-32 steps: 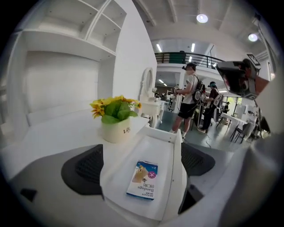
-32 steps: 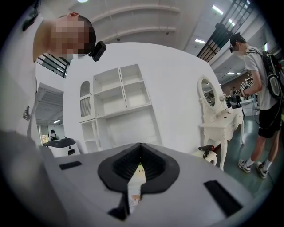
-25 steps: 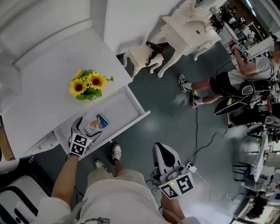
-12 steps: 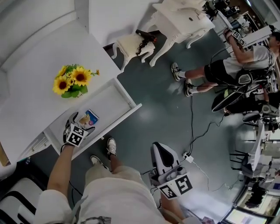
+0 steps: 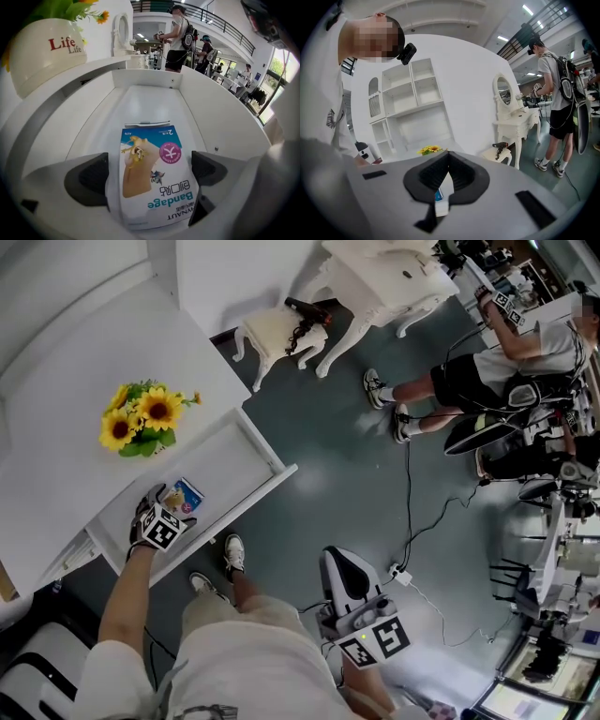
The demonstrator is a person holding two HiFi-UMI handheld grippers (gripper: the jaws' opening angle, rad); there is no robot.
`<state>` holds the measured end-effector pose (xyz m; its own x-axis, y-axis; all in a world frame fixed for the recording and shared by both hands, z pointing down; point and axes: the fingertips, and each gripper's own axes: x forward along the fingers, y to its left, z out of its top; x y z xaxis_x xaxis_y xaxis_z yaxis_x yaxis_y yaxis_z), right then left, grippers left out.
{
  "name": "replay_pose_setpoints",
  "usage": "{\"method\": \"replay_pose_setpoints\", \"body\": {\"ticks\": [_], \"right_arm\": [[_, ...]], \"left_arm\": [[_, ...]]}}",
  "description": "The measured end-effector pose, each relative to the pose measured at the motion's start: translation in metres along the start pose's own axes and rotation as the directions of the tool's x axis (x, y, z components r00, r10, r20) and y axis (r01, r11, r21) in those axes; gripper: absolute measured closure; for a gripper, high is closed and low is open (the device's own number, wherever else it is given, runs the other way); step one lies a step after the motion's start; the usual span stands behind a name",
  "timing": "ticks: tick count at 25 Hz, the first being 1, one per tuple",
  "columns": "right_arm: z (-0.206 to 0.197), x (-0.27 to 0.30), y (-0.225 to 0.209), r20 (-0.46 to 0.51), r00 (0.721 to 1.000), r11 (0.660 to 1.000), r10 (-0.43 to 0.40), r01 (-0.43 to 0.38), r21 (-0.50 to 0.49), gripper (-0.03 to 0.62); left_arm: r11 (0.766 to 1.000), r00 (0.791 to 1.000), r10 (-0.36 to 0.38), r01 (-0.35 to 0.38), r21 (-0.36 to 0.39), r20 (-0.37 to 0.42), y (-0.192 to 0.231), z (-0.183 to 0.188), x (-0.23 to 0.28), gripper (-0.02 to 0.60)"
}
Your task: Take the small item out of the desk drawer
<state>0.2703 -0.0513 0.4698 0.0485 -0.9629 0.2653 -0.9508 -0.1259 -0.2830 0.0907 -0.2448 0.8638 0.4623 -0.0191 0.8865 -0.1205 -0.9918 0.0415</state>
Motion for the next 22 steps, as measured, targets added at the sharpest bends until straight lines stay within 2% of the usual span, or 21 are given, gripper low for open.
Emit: {"method": "replay_pose_setpoints", "body": {"ticks": [9,20,22], "right_arm": [[-0.008,0.033,0.004,-0.022,0.998,0.998,0.054,-0.053,0.023,0.583],[-0.010,0.043,0.007,-0.030,0.997,0.997,0.077,-0.076,0.028,0.583],[-0.009,0.042,0.008,-0.024,0.997,0.996,0.080,-0.079,0.027,0.583]], "left_arm": [[1.000,0.999,-0.013,0.013,-0.010,-0.033,0.003,0.000,0.008,0.044],[1.000,1.000,0.010,-0.009,-0.019,0.019,0.006,0.002,0.006,0.049],[1.000,1.000,0.018,-0.018,-0.023,0.018,0.005,0.002,0.005,0.072]]}}
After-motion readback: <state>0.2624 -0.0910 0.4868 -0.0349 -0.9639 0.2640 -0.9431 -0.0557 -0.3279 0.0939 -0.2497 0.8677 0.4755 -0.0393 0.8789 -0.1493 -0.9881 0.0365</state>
